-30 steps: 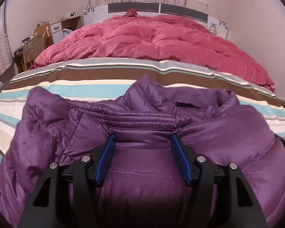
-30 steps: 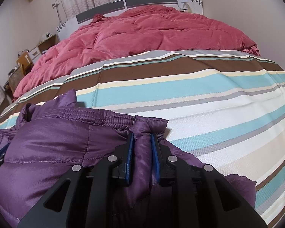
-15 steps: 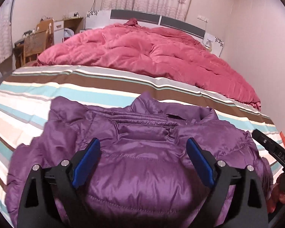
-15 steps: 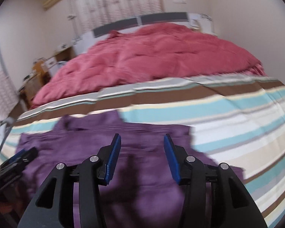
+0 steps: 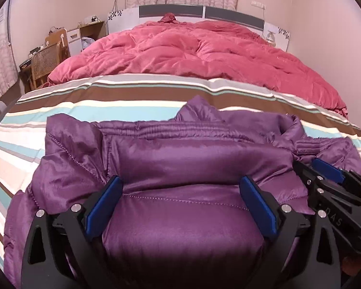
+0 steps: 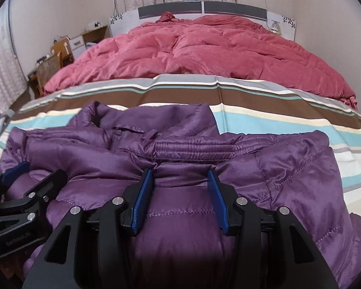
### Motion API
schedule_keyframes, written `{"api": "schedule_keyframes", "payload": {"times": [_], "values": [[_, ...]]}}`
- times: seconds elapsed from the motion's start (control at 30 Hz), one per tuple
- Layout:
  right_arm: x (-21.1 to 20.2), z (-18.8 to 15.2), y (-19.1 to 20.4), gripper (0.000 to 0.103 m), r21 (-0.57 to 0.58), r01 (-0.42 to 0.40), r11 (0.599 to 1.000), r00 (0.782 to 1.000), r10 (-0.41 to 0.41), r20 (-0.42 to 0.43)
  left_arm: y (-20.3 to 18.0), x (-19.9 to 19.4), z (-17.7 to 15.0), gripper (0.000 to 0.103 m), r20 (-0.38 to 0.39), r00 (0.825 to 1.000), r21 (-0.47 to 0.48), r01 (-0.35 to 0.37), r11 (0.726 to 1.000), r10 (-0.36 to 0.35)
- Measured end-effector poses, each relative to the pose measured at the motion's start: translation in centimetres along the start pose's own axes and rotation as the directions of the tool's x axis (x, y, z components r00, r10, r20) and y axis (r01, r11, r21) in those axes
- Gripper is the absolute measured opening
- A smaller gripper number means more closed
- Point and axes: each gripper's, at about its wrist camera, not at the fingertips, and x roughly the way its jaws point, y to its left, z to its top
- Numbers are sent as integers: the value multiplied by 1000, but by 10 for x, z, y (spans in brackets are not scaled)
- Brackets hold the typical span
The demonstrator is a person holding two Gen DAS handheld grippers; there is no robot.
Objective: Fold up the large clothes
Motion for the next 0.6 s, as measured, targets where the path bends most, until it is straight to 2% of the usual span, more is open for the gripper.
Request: {"api": "schedule_keyframes", "payload": {"times": [0.07, 0.2, 0.33, 0.4, 0.47, 0.6], "values": [[3, -1, 3, 47, -14, 18, 1000, 1000, -18, 4, -1, 4, 0, 98, -13, 1000, 2, -2, 1000, 2], [2, 0, 0, 48, -4, 1, 1000, 1000, -1, 3, 1, 2, 1, 99, -29, 999, -6, 19, 1000, -19], [-23, 3, -22, 50, 81, -109, 991, 993, 105, 48, 10, -15, 4, 99, -27, 999, 4, 21, 1000, -21], [-44, 3, -40, 50, 108, -97, 989, 992, 87, 96, 24, -31, 6, 99, 19, 1000, -5, -19, 1000, 19], [-52, 3, -59, 50, 132, -66, 989, 993, 52, 107, 40, -40, 8, 100, 49, 997, -20, -50, 999, 51], [-47, -1, -96, 50, 177, 19, 984, 997, -33, 72, 71, -27, 7, 100, -7, 991, -67, -134, 989, 134]]}}
